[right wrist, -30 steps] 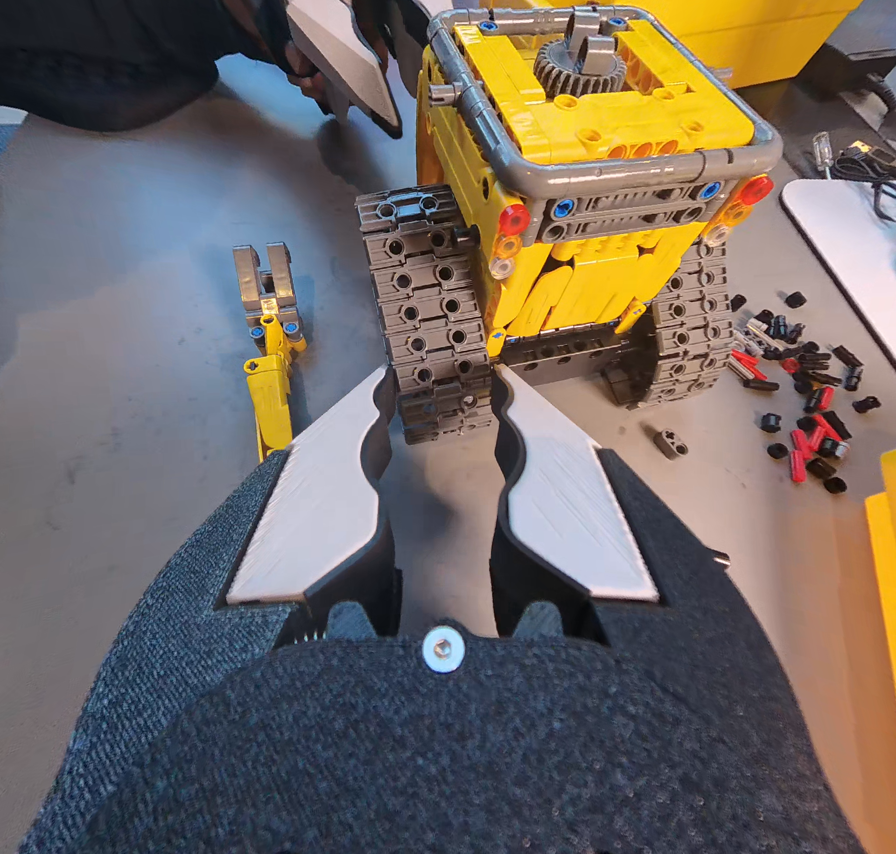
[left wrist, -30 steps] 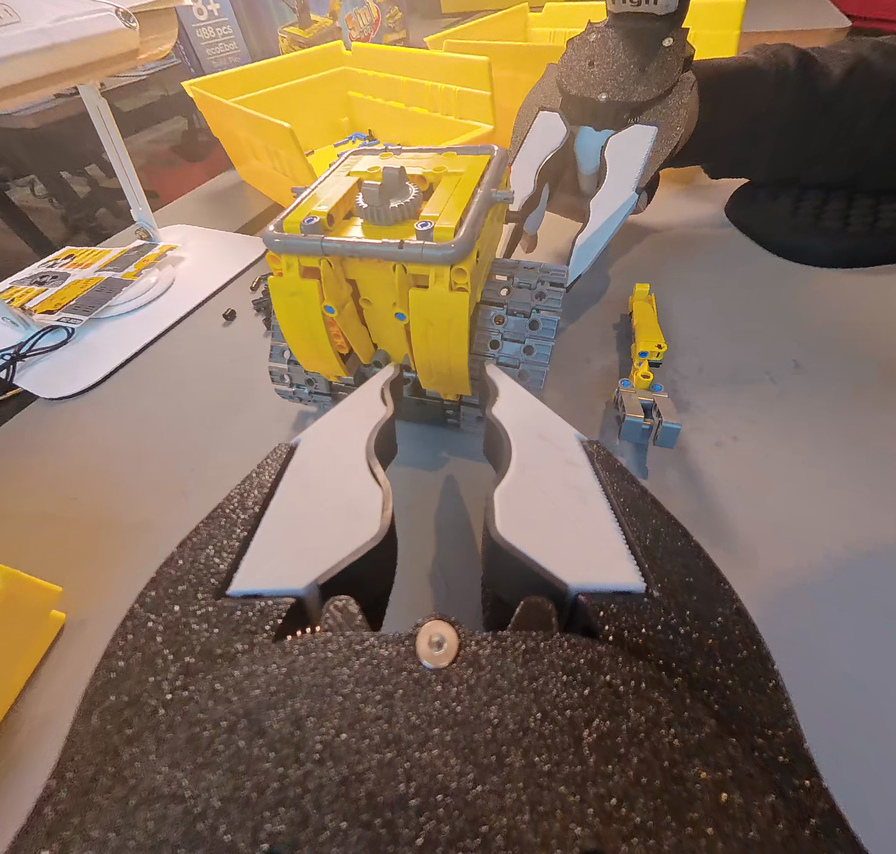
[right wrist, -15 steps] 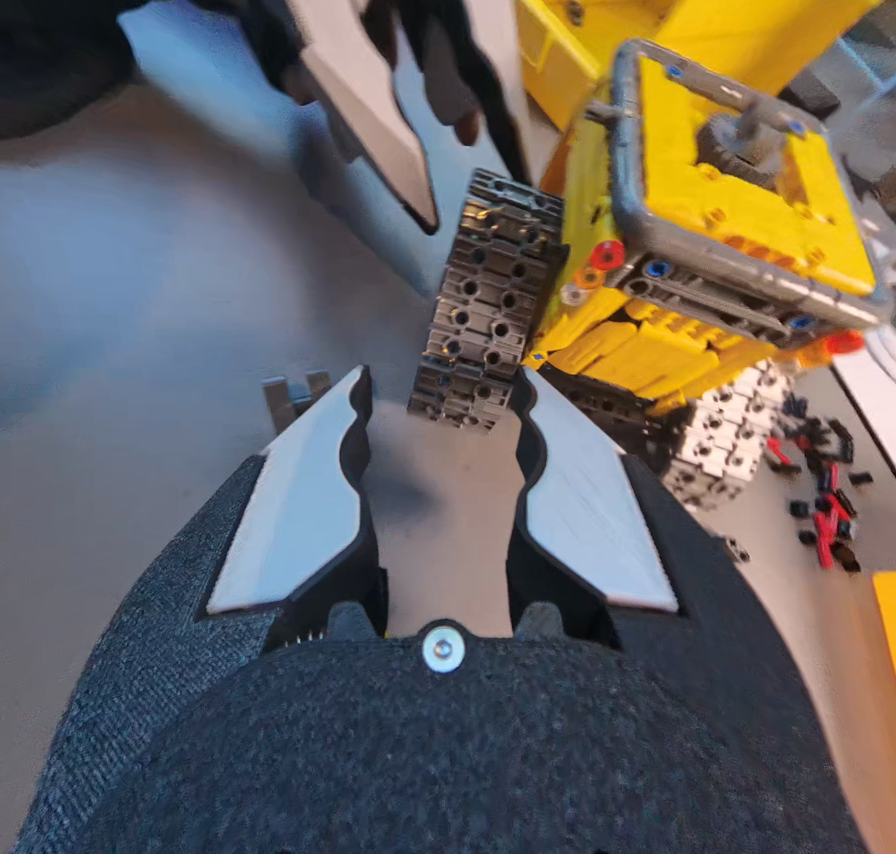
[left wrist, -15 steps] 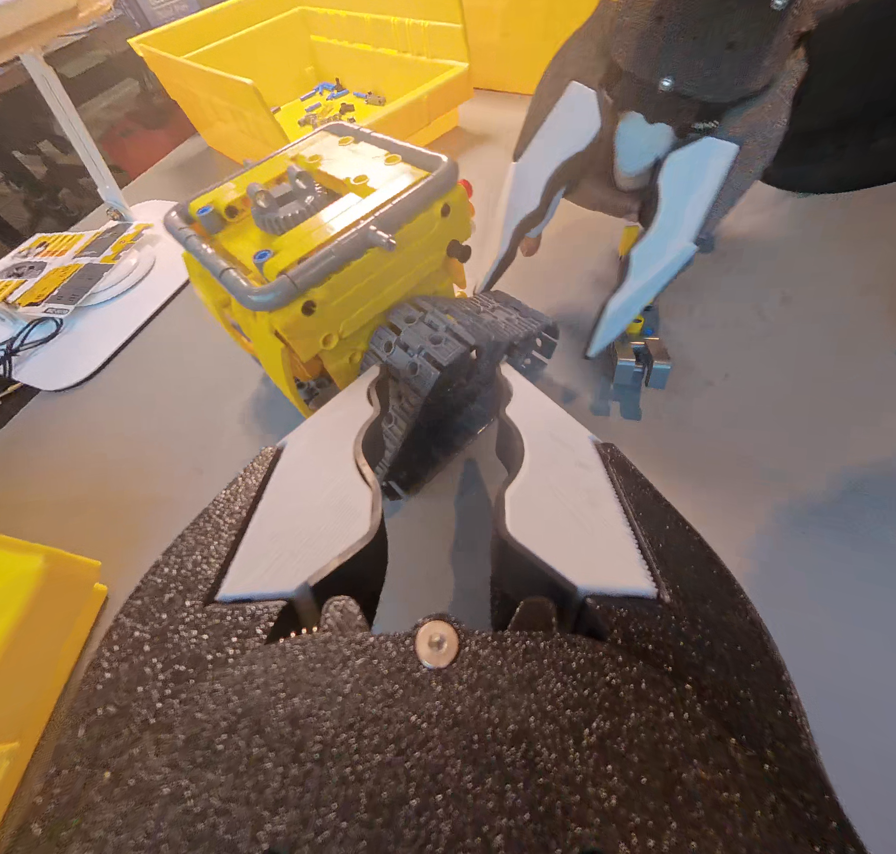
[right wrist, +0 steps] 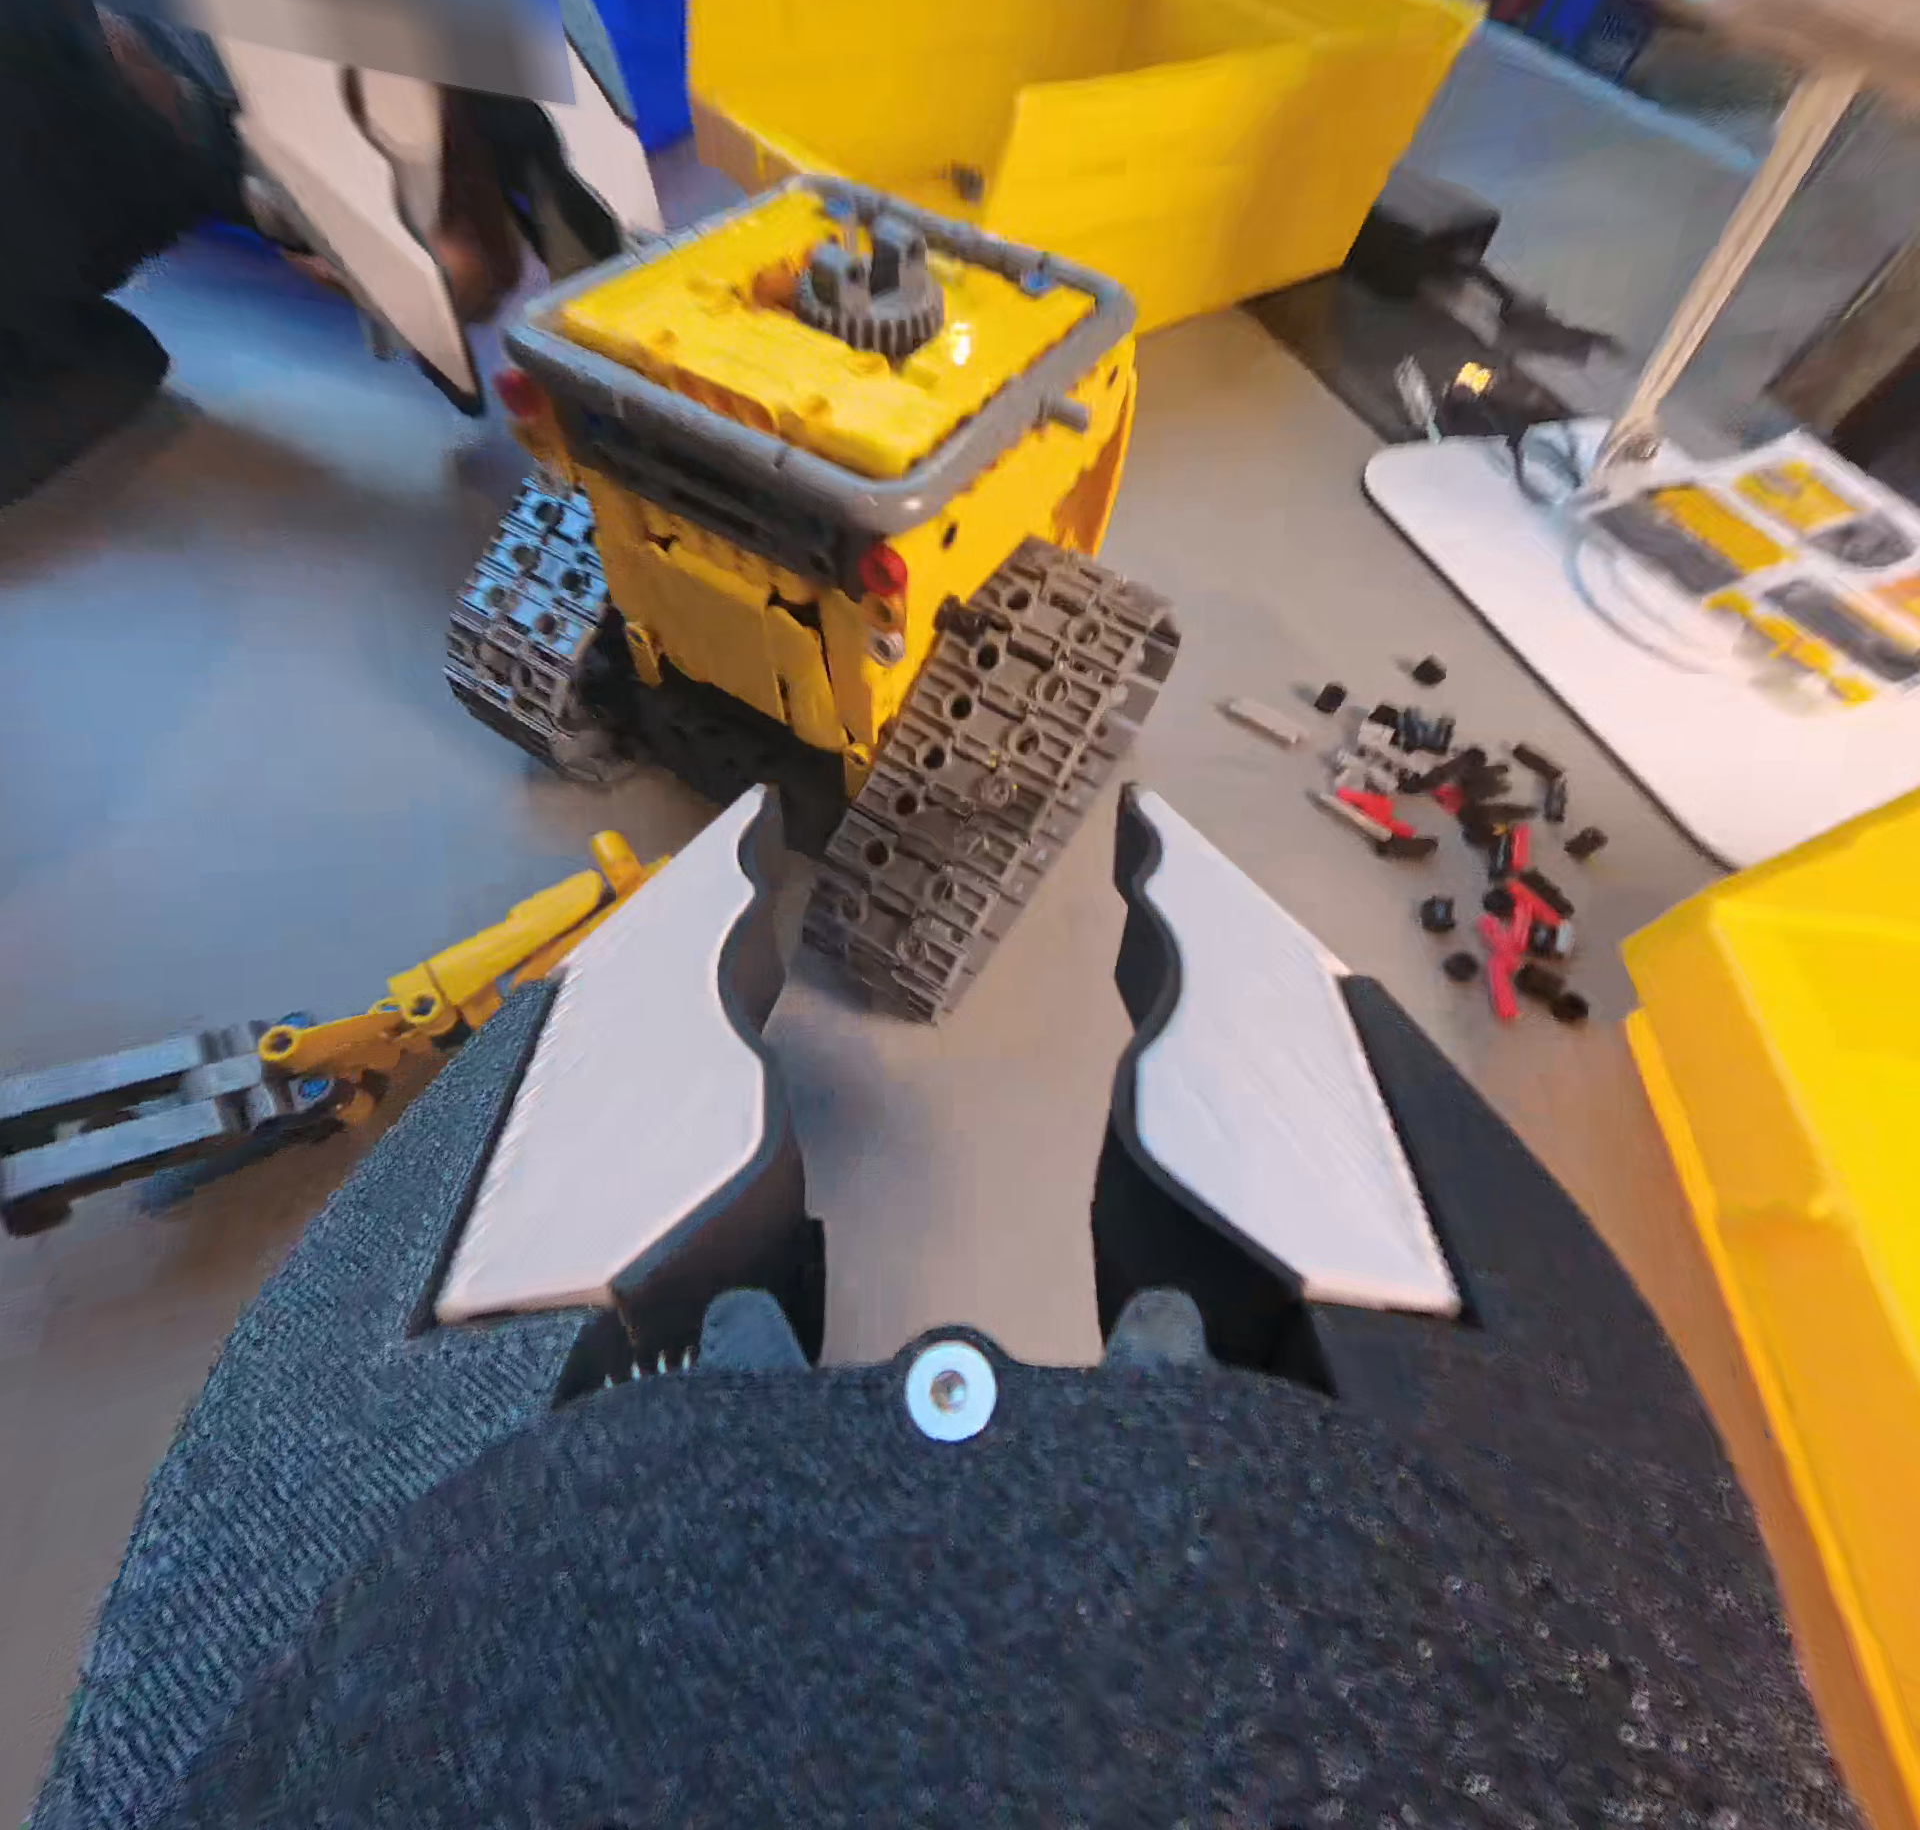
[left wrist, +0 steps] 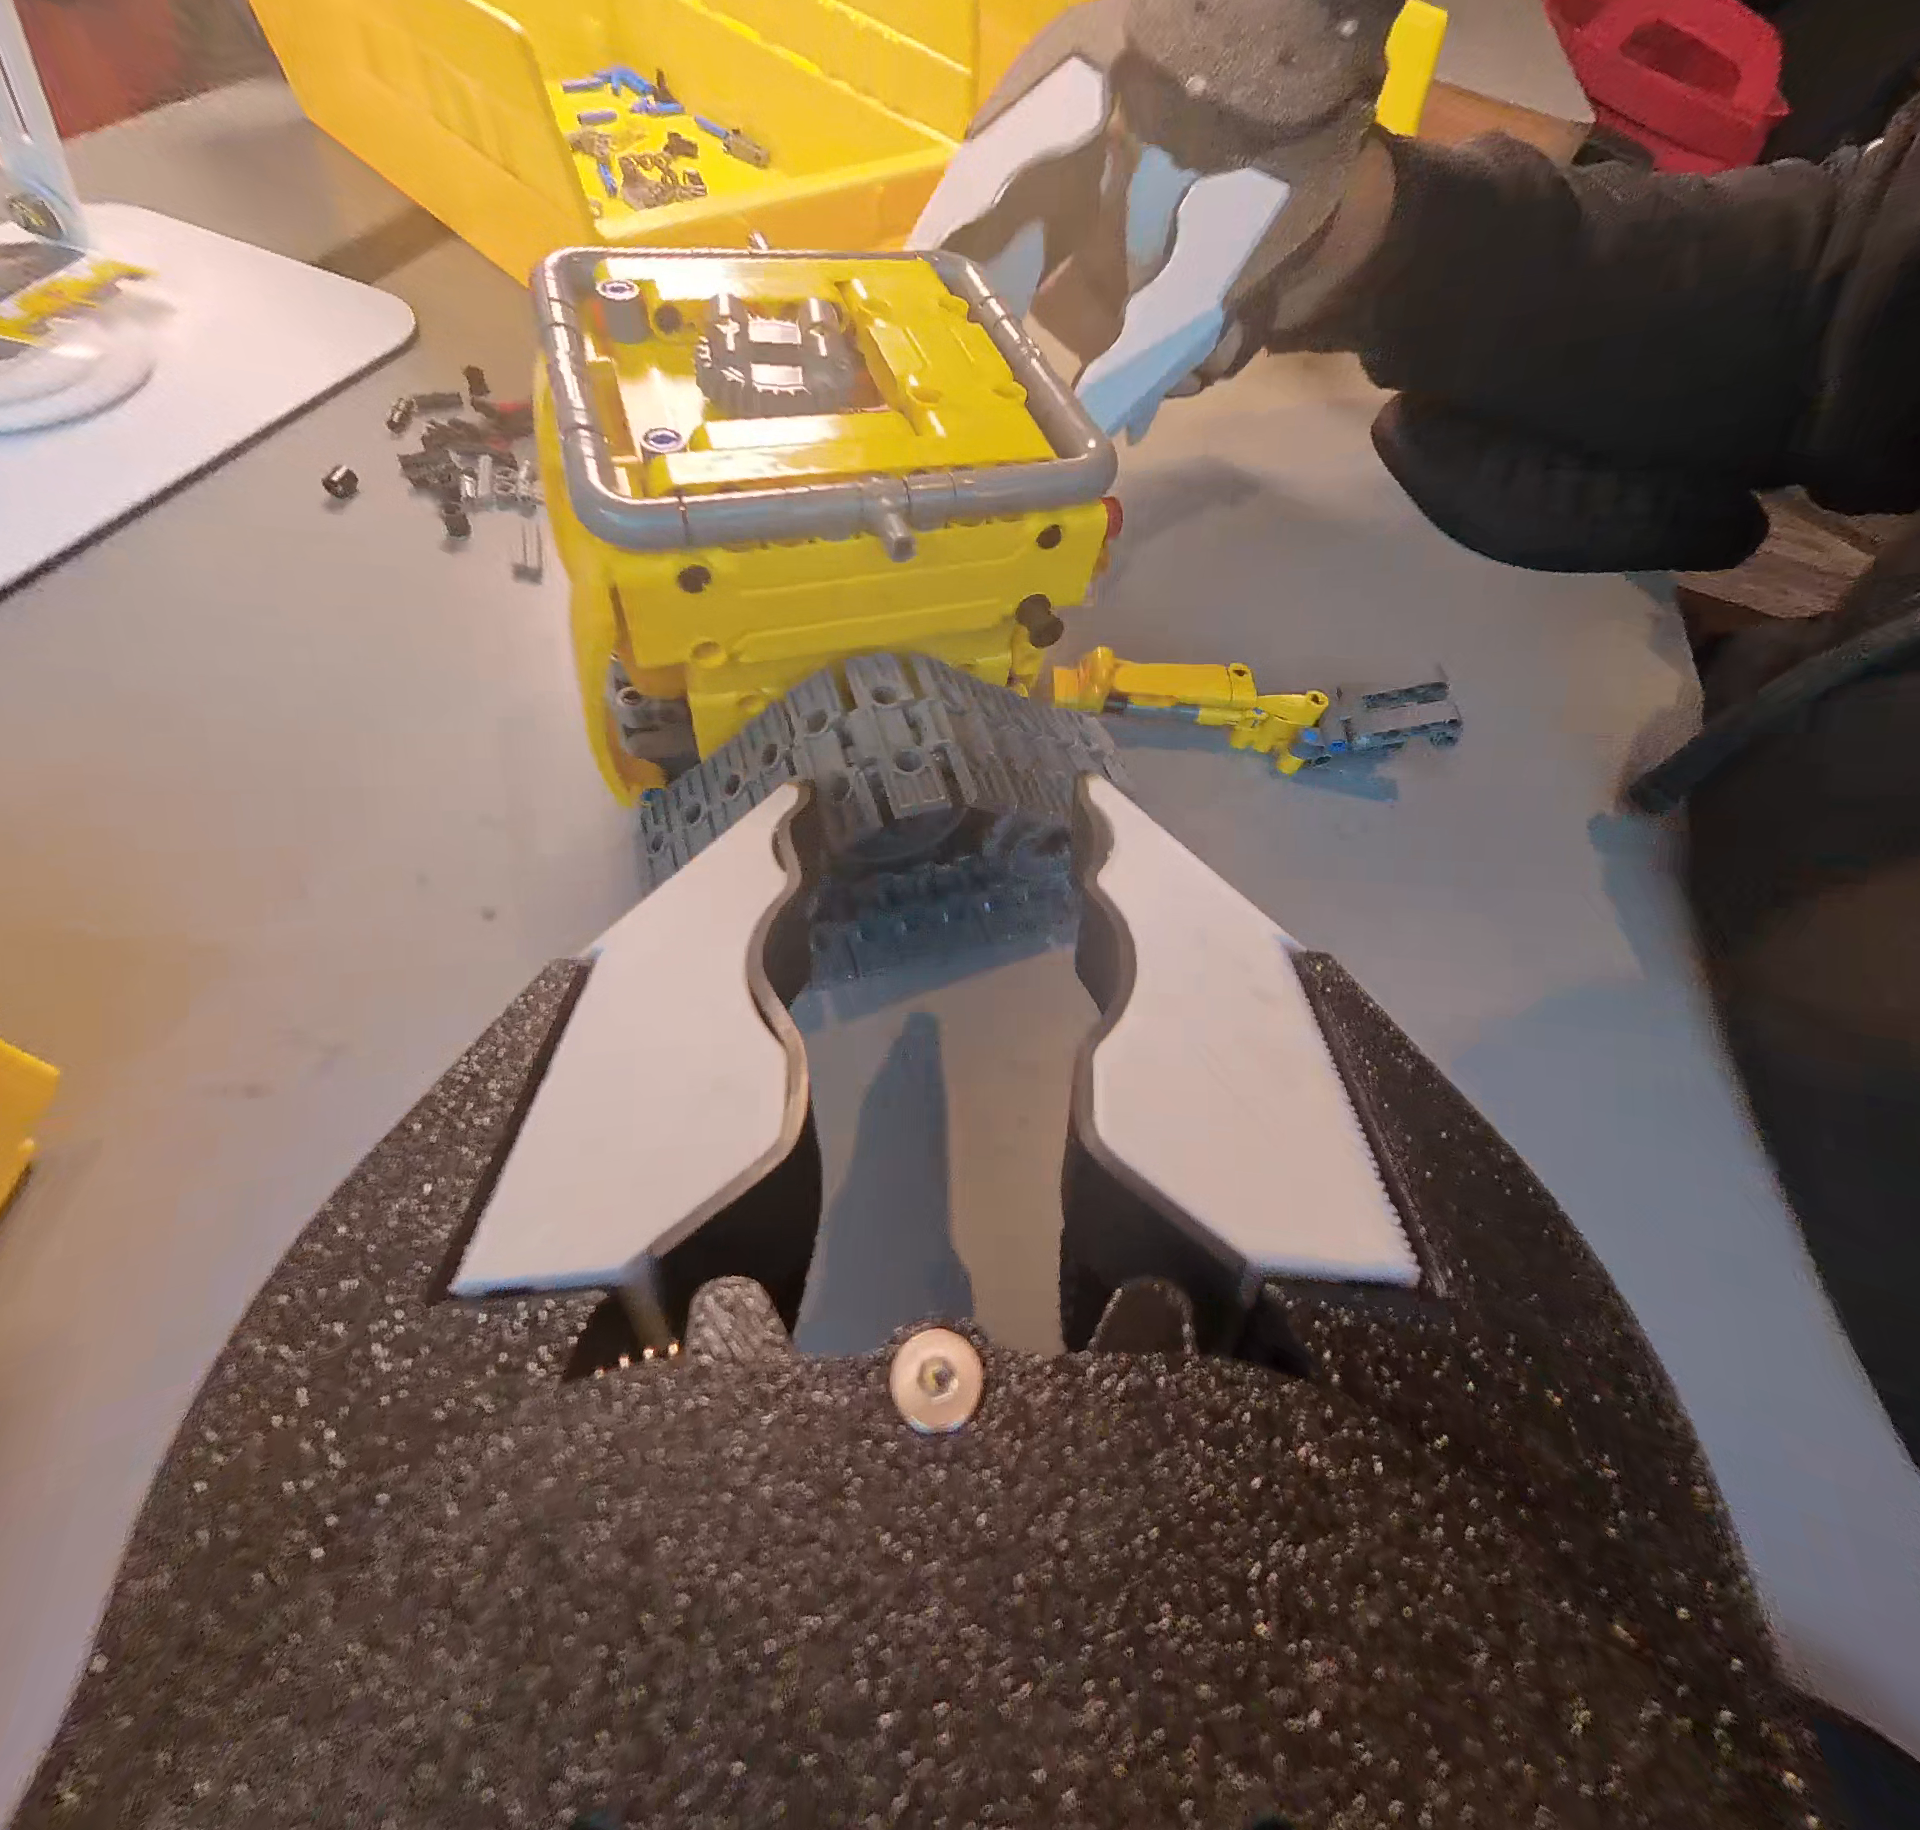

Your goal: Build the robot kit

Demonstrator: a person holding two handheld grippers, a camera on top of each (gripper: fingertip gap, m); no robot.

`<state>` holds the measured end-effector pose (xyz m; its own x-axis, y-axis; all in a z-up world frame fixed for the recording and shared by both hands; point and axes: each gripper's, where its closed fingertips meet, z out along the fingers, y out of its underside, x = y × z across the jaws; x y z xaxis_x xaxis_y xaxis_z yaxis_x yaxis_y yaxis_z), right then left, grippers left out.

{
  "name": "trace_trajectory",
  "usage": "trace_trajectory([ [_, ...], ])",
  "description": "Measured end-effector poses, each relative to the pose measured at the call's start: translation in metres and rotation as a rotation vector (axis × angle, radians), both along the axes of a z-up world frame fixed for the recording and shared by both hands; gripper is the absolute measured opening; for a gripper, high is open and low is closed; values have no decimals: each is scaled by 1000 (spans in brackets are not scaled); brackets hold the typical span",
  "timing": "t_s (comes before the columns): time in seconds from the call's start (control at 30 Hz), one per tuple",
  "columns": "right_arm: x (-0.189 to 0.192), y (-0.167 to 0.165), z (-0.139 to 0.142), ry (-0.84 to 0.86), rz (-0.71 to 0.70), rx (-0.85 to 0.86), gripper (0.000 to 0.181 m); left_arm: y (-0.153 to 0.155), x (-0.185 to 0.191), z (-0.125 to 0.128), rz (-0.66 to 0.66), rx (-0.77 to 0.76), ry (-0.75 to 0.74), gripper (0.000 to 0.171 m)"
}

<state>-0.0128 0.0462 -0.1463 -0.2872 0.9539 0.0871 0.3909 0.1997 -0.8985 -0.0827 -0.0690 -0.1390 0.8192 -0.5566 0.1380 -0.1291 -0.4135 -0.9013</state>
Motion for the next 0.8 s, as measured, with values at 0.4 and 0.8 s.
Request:
trace_trajectory([
  [0.4, 30, -5, -17, -241, 8, 82, 26, 26, -7, -6, 118, 64, -22, 43],
  [0.8, 49, -89, -19, -202, 425, 0, 11, 56, -40, -3, 405, 149, 24, 28],
])
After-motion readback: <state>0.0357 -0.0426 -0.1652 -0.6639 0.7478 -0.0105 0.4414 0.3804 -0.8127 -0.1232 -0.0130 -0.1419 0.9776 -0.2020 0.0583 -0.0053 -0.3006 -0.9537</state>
